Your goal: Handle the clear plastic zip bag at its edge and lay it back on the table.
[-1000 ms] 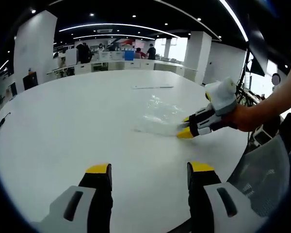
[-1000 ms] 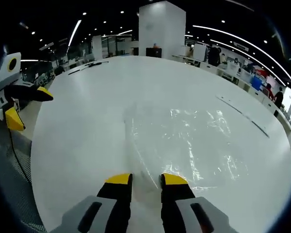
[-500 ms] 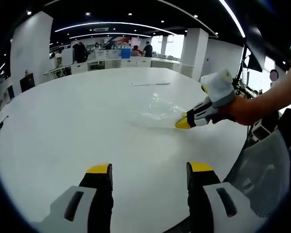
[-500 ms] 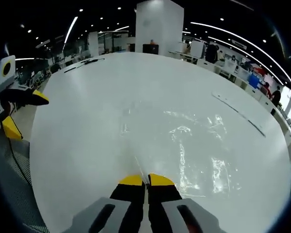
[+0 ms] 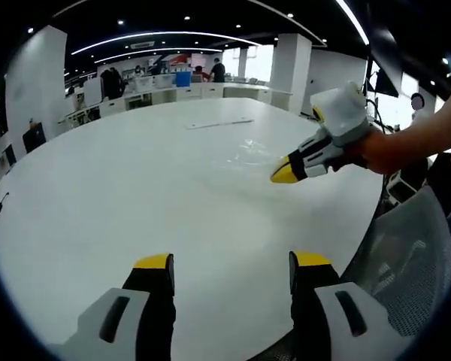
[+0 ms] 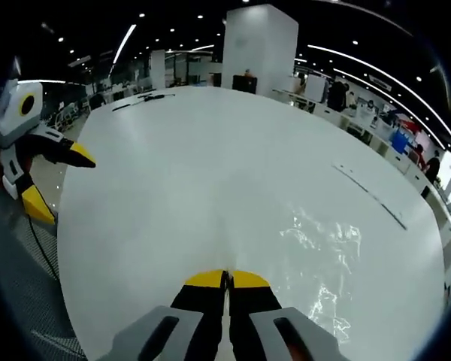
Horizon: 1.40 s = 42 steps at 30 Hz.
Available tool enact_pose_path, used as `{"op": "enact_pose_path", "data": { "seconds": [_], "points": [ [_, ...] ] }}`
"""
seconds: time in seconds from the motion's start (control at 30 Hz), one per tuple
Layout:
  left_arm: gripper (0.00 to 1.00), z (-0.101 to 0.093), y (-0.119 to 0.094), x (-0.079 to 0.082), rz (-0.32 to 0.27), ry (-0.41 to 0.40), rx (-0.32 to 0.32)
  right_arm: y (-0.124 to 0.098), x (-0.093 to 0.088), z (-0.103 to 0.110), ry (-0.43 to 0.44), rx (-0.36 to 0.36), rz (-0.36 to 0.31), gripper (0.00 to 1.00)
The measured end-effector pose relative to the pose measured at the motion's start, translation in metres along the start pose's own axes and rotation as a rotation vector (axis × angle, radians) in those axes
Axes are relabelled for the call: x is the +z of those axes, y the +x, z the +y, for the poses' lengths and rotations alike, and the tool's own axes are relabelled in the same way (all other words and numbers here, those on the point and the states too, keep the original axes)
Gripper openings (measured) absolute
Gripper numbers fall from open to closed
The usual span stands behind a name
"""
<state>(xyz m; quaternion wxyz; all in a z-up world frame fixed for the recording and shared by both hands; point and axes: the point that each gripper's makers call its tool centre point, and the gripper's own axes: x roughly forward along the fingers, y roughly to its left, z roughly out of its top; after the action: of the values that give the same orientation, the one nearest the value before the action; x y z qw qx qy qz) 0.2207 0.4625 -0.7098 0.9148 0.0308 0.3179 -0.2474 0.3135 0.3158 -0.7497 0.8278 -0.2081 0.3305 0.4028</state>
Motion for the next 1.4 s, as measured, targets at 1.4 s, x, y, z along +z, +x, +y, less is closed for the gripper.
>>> {"op": "enact_pose_path", "data": {
  "seconds": [1.4],
  "points": [
    [0.58, -0.001, -0.001, 0.015, -0.031, 0.102, 0.010, -0.030, 0.015, 0.047, -0.240, 0.121, -0.031, 0.00]
  ]
}}
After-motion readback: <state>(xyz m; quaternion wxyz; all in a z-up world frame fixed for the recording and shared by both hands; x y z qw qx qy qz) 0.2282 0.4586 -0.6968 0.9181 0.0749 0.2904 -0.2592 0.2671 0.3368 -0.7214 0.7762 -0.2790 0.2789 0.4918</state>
